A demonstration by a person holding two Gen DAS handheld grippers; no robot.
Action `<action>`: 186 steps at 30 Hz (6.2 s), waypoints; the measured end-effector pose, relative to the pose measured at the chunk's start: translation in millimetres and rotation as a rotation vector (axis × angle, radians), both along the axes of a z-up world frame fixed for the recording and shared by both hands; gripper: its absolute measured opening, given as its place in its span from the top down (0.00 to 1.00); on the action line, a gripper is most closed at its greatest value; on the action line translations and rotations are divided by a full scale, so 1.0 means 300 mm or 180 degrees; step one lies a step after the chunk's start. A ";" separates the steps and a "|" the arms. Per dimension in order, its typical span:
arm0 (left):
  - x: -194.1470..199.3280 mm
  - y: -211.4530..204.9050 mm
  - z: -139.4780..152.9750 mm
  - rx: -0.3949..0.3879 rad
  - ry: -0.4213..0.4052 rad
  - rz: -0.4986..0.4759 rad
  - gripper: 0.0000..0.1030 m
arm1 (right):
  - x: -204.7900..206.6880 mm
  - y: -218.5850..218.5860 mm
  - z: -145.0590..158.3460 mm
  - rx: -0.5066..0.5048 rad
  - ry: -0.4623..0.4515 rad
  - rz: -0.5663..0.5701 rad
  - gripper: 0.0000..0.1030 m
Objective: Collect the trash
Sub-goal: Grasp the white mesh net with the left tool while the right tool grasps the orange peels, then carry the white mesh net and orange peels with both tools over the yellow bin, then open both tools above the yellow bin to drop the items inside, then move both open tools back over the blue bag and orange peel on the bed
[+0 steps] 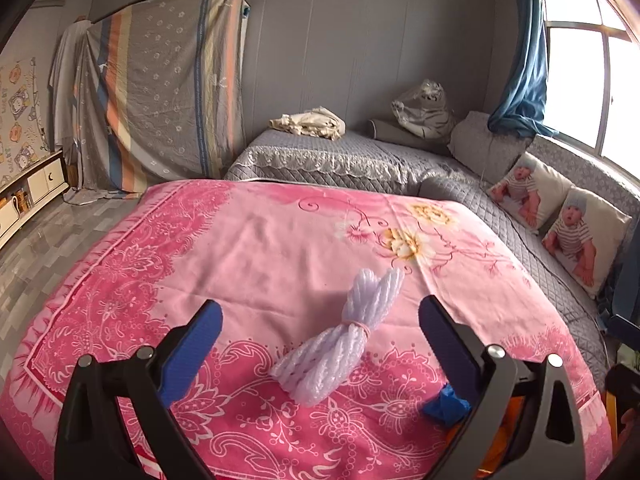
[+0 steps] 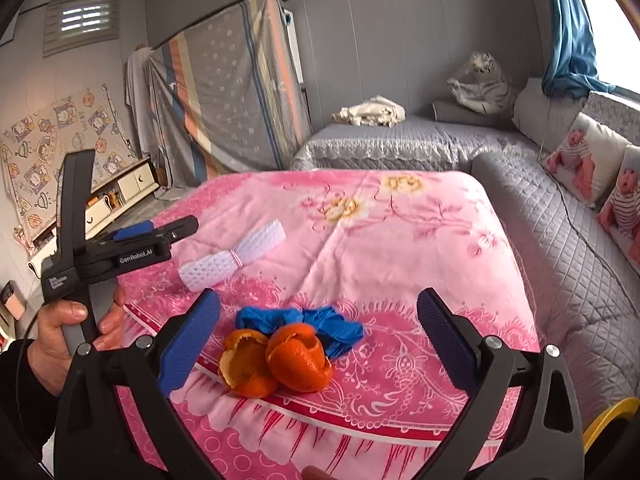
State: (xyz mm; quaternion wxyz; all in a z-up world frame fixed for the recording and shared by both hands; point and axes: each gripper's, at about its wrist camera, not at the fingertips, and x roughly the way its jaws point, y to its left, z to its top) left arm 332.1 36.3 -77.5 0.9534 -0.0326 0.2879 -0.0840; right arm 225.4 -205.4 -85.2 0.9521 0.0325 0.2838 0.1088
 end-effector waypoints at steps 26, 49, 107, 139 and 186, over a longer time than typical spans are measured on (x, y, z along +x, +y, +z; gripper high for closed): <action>0.148 -0.060 -0.200 -0.0117 0.0601 -0.0621 0.35 | 0.131 0.028 -0.219 0.0193 0.0816 0.0118 0.45; 0.066 -0.071 -0.121 -0.0003 0.0338 -0.0628 0.78 | 0.092 -0.011 -0.134 0.0307 0.0667 0.0122 0.86; -0.644 -1.002 0.069 -0.0222 0.0282 -0.2511 0.78 | -0.736 -0.900 0.094 0.0832 -0.0172 -0.1753 0.87; -0.682 -1.192 -0.070 -0.0149 0.0594 -0.2609 0.24 | -0.812 -1.174 -0.196 0.1239 0.0333 -0.2432 0.57; -0.410 -0.252 -0.014 -0.0201 0.0235 -0.0887 0.18 | -0.517 -0.833 0.070 0.1008 0.0513 -0.1582 0.31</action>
